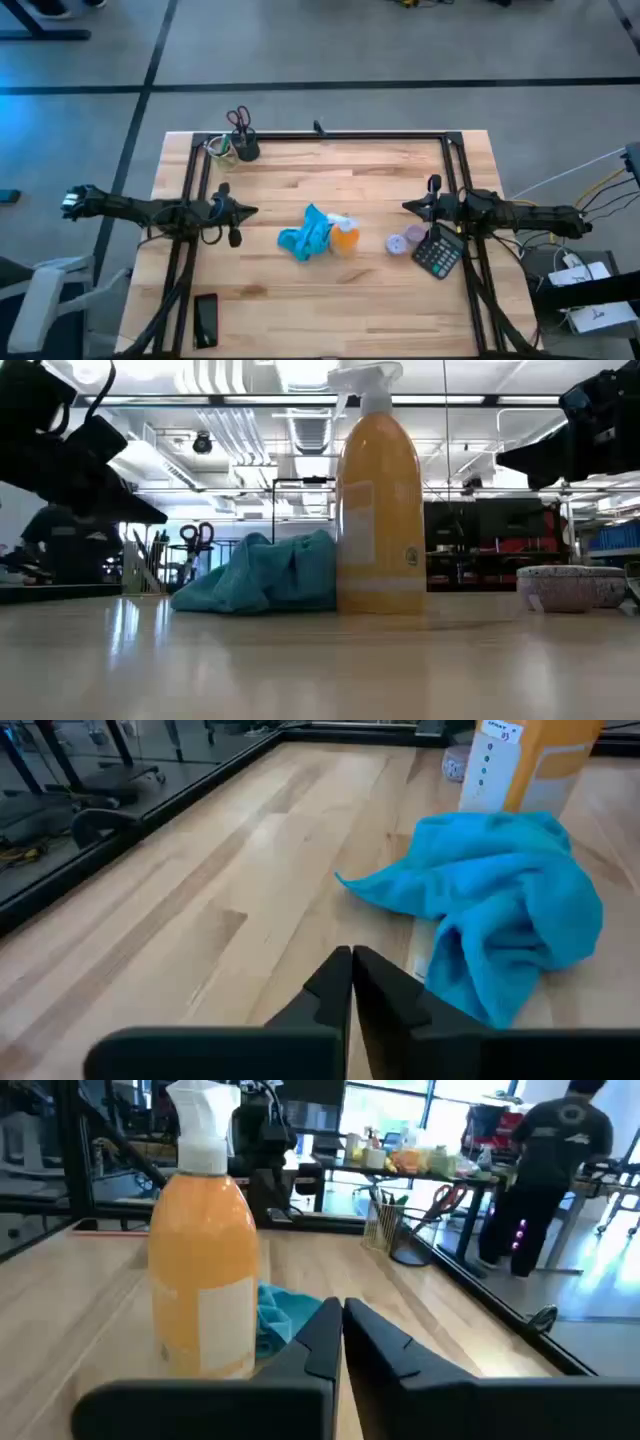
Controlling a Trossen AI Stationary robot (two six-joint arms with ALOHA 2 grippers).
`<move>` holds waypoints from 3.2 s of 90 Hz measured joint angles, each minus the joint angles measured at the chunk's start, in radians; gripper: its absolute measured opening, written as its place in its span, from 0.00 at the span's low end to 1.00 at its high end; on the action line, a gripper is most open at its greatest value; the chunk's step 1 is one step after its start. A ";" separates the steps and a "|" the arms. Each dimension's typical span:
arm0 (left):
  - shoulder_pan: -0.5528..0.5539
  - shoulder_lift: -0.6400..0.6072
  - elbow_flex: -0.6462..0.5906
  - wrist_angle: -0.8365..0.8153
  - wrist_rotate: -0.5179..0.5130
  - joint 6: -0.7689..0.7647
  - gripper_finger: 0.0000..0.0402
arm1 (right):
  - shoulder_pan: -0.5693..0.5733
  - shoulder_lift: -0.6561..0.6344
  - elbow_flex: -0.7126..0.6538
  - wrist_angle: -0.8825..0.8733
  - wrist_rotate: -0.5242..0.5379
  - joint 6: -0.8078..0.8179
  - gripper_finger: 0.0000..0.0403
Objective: Apply microfiber cloth
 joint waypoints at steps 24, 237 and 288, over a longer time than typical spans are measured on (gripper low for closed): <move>0.000 0.000 0.000 0.000 0.000 0.000 0.00 | 0.000 0.000 0.000 0.000 0.000 0.000 0.00; 0.000 0.000 0.000 0.000 0.000 0.000 0.00 | 0.021 0.000 -0.001 0.098 -0.058 0.454 0.00; 0.000 0.000 0.000 0.000 0.000 0.000 0.00 | 0.282 0.030 -0.007 0.134 0.133 0.415 0.00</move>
